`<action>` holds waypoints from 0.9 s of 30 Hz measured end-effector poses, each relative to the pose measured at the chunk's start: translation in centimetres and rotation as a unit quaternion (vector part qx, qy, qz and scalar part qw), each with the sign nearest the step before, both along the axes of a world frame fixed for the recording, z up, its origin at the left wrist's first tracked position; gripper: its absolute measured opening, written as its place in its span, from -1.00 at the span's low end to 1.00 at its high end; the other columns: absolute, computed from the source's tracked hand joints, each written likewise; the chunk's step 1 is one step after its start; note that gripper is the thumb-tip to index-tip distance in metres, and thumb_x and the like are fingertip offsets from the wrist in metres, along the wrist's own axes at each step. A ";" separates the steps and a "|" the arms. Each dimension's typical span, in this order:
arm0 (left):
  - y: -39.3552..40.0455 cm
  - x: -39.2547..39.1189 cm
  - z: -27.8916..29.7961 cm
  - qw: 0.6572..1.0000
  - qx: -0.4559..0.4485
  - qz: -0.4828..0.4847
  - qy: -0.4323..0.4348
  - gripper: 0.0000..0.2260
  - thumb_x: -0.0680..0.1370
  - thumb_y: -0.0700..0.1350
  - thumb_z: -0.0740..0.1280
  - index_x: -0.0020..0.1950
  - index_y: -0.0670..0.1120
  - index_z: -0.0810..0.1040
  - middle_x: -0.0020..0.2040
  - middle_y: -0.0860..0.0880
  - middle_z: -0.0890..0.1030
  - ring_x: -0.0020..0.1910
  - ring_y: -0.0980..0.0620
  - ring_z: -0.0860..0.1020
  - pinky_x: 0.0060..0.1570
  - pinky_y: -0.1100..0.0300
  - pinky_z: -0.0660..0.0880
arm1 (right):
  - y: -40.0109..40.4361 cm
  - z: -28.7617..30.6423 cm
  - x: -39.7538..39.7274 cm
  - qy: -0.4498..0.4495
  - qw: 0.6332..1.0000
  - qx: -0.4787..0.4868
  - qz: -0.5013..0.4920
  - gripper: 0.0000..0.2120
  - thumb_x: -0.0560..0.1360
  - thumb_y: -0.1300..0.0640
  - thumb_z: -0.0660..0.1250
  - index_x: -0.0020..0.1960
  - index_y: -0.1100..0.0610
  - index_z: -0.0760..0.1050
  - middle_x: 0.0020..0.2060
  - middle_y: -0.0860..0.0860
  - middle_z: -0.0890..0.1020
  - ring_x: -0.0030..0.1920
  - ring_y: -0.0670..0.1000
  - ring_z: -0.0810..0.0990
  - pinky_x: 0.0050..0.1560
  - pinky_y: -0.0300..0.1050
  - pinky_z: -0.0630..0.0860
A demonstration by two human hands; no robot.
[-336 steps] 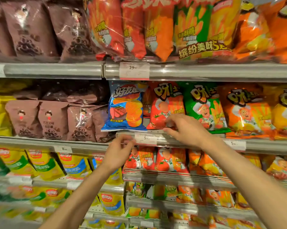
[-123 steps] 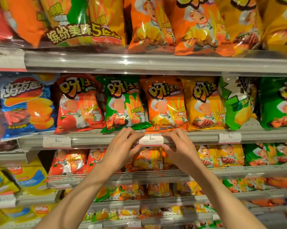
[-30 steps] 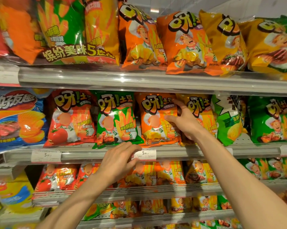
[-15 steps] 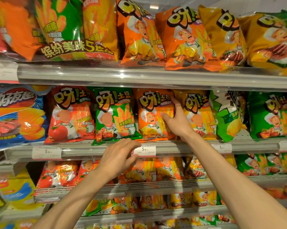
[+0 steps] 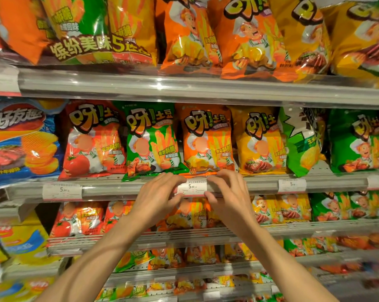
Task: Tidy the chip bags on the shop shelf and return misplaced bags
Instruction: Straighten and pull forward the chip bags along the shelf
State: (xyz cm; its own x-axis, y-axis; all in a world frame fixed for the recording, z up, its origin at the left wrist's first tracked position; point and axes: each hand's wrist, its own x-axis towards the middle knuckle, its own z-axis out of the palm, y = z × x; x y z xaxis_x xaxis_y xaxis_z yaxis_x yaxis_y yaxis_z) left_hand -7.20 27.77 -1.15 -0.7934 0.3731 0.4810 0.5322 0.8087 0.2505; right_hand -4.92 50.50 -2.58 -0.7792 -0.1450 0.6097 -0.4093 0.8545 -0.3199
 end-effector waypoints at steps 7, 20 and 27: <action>0.0 0.3 -0.4 0.999 0.035 -0.018 -0.014 -0.68 0.55 0.01 0.36 0.30 0.07 0.50 0.00 0.15 0.52 0.00 0.12 0.44 -0.09 0.19 0.34 | -0.4 -0.5 0.3 0.001 0.998 0.051 -0.025 -0.63 0.53 0.02 0.43 0.31 0.03 0.52 0.38 0.09 0.43 0.42 0.13 0.36 0.36 0.16 0.39; -0.4 6.3 -6.4 0.990 0.137 -0.010 -0.014 -0.56 0.62 0.15 0.19 0.45 0.01 0.44 0.38 -0.09 0.45 0.37 -0.10 0.40 0.33 -0.04 0.40 | 0.5 -7.1 8.3 -0.153 0.982 -0.024 -0.106 -0.16 0.53 -0.03 0.43 0.63 -0.05 -0.01 0.62 -0.01 0.10 0.62 0.01 0.04 0.57 0.14 0.14; 1.4 10.3 -10.5 0.973 0.202 0.024 -0.107 -0.58 0.64 0.09 0.27 0.47 0.01 0.39 0.41 0.08 0.42 0.41 0.13 0.36 0.39 0.11 0.34 | 4.9 -8.8 11.2 -0.204 0.960 -0.140 -0.131 -0.36 0.56 -0.32 0.17 0.54 -0.02 0.25 0.42 -0.12 0.44 0.42 -0.08 0.40 0.39 -0.06 0.37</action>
